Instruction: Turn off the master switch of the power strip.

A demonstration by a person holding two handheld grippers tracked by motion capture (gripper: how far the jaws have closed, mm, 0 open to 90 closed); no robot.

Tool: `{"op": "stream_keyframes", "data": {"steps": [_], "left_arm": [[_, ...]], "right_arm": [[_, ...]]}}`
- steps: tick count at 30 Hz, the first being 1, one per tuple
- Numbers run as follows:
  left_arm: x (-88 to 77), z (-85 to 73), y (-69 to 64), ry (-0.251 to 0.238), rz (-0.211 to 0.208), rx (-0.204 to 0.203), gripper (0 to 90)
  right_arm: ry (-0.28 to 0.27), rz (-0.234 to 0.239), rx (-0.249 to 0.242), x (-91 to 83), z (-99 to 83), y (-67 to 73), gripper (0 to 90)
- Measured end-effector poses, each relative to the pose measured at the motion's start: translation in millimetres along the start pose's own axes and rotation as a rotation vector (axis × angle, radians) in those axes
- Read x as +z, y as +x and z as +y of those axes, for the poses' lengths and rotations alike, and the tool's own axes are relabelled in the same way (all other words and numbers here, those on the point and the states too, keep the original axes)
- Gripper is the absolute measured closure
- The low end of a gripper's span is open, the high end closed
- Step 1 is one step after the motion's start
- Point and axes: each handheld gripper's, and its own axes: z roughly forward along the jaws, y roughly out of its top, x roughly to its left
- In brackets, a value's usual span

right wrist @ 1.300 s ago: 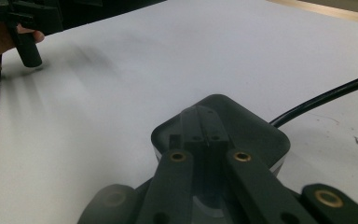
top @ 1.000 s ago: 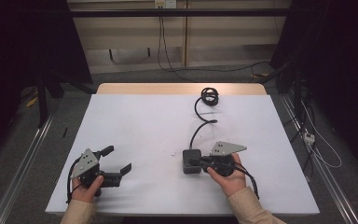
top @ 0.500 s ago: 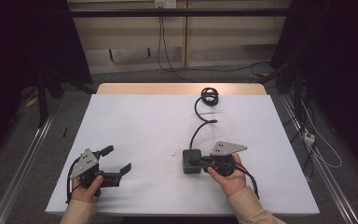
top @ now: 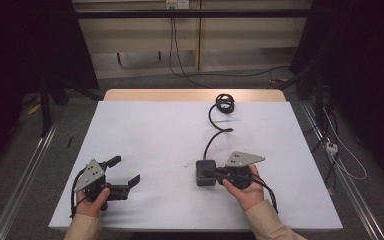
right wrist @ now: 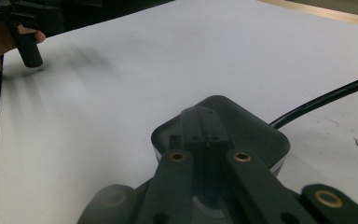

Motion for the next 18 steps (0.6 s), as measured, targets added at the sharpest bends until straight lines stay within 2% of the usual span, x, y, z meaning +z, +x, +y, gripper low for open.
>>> {"op": "stream_keyframes", "data": {"steps": [18], "left_arm": [[-1.1, -0.4, 0.3, 0.001, 0.001, -0.003, 3.8]], "right_arm": [[-0.003, 0.01, 0.017, 0.1, -0.2, -1.4, 90.0]]}}
